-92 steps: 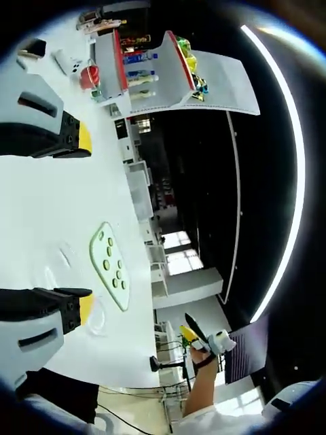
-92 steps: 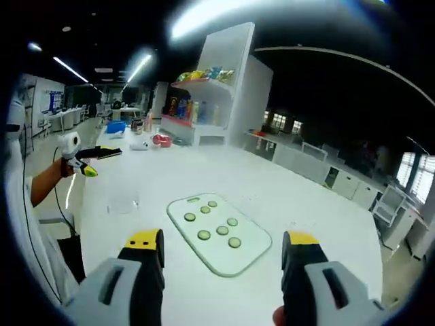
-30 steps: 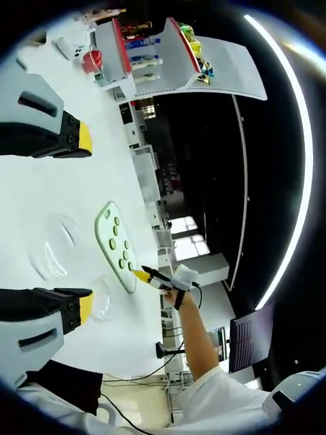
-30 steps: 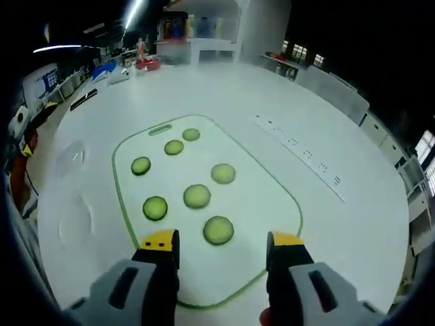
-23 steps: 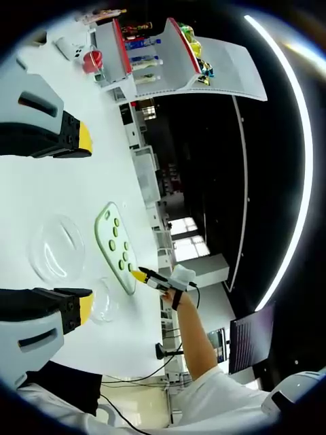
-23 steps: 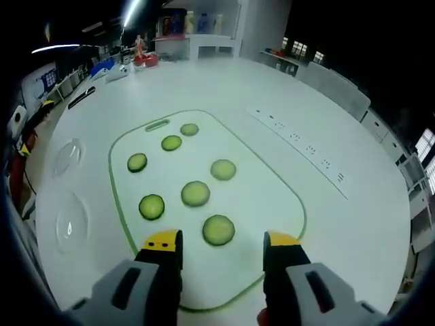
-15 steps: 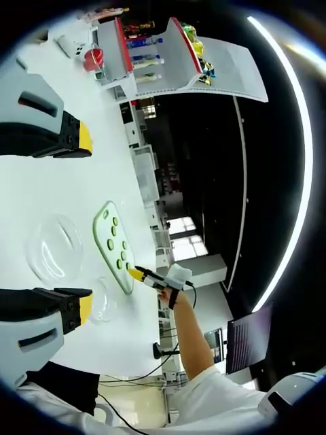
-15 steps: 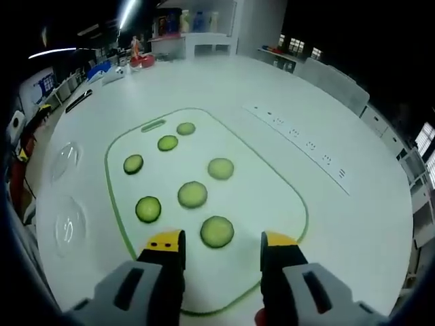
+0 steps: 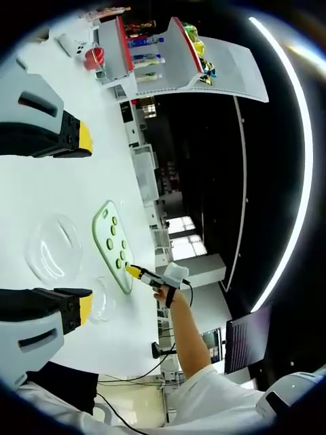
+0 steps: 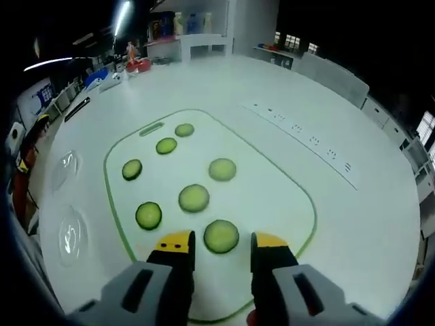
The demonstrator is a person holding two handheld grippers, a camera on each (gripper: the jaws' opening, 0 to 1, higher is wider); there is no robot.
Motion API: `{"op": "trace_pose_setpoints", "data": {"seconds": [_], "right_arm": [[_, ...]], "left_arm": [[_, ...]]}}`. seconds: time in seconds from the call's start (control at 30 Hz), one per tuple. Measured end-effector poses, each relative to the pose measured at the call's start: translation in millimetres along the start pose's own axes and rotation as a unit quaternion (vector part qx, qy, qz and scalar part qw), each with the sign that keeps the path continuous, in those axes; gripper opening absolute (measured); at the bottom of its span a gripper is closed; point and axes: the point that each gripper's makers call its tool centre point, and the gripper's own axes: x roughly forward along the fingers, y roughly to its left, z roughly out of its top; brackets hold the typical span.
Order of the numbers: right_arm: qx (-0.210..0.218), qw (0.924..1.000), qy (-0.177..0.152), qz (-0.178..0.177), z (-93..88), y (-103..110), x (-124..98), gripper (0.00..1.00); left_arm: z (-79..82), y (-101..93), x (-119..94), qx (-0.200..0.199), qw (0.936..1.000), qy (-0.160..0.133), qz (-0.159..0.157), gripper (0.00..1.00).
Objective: Open the petri dish lid, add cucumber slices into the petri dish, and close the lid
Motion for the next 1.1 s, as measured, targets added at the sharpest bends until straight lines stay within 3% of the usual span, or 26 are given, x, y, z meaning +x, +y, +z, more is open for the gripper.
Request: {"op": "trace_pose_setpoints", "data": {"seconds": [0.4, 0.63, 1.1], "right_arm": [[0.010, 0.9999, -0.001, -0.005, -1.9, 0.6, 0.8, 0.28], [0.005, 1.0000, -0.001, -0.005, 0.4, 4.6, 2.0, 0.21], [-0.002, 0.9999, -0.004, -0.016, 4.2, 3.0, 0.2, 0.19]], "left_arm": [[2.7, 0.0, 0.5, -0.007, 0.9999, -0.008, 0.000, 0.79], [7.9, 0.5, -0.8, -0.030, 0.9993, -0.022, -0.004, 0.79], [9.6, -0.9, -1.5, -0.032, 0.9992, -0.025, -0.007, 0.79]]}}
